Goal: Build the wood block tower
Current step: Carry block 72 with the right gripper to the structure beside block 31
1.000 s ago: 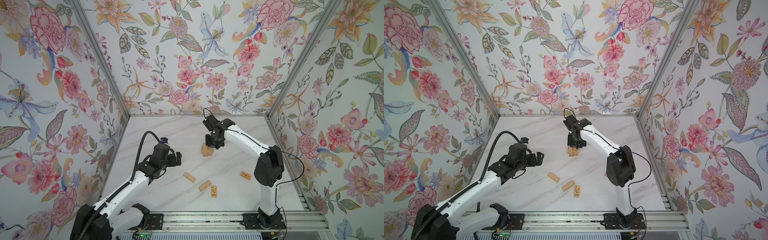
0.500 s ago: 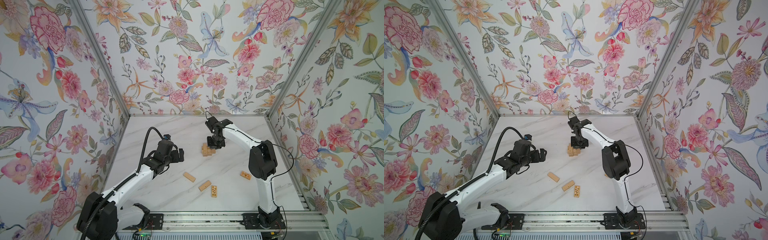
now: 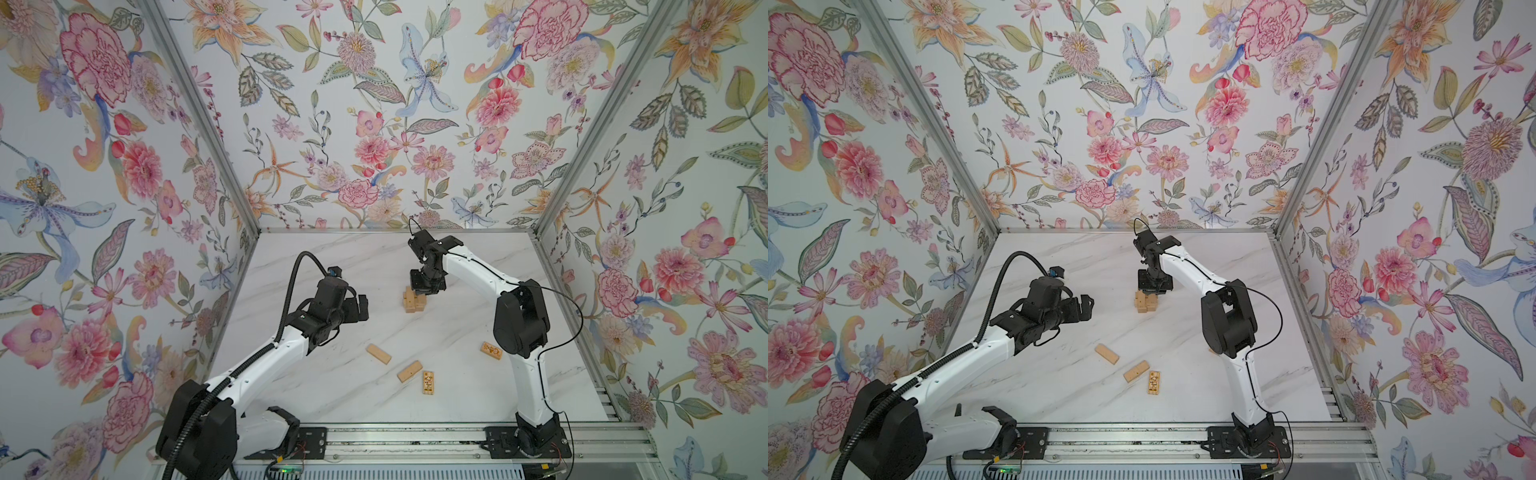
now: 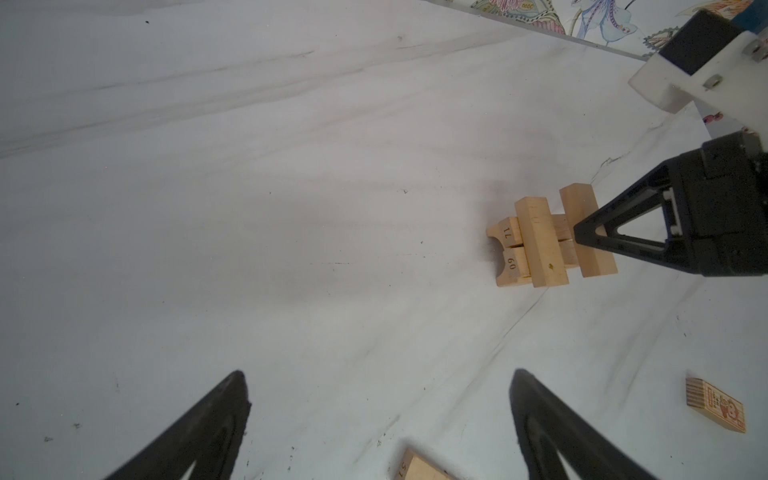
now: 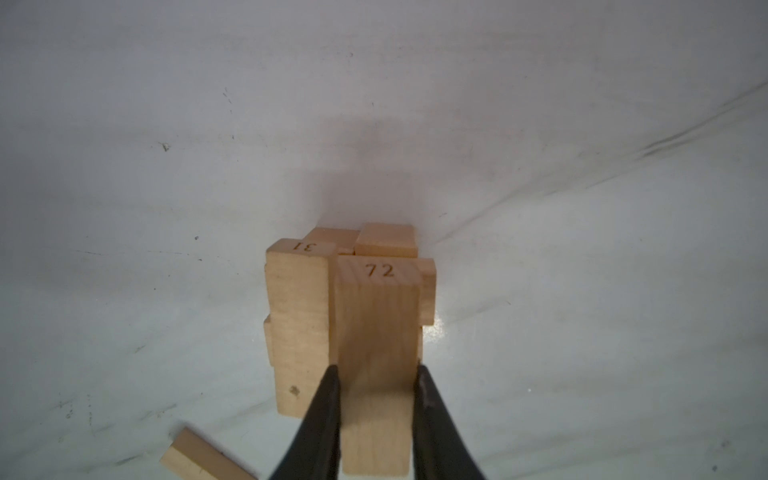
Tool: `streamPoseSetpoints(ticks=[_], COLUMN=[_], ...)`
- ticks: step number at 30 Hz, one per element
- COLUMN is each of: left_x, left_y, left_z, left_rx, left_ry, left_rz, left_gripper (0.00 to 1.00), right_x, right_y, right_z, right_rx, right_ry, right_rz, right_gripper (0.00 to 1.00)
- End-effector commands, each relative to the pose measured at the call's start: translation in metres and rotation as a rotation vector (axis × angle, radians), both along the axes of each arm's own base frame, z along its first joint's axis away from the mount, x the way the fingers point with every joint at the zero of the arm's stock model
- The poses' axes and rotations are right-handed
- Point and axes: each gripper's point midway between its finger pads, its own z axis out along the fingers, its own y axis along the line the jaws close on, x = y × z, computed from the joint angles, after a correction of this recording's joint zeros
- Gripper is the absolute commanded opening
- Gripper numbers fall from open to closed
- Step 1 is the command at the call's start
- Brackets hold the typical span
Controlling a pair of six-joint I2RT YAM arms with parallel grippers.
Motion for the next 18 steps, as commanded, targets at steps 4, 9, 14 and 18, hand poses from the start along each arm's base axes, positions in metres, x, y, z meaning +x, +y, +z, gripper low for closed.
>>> streamPoseSetpoints(ticks=[4,9,14,18], left_x=[0.006,0.006,0.006,0.007], left_y=[-0.003,-0.003,-0.002,-0.002], left_z=[0.01,0.011,0.012,0.013], left_rx=[0.022,0.031,0.037,0.04], left_ry=[-0.028,-0.032,-0.032,-0.034], left_rz=[-0.009,-0.012,-0.015,-0.015], left_gripper=[0.99,0.99,0.99,0.99], right_x=[0.003,0.003,0.003,0.007], right_y=[0.005,0.005,0.005,0.002], right_z=[-0.009,-0.013,-0.01,-0.001], right_rx=[0.0,-0.003,-0.003,0.001], right_ry=[0.019,0.028,0.021,-0.003], right_rz=[0.008,0.006,0.003,-0.008], right_gripper=[0.25,0.26,0.34,0.39])
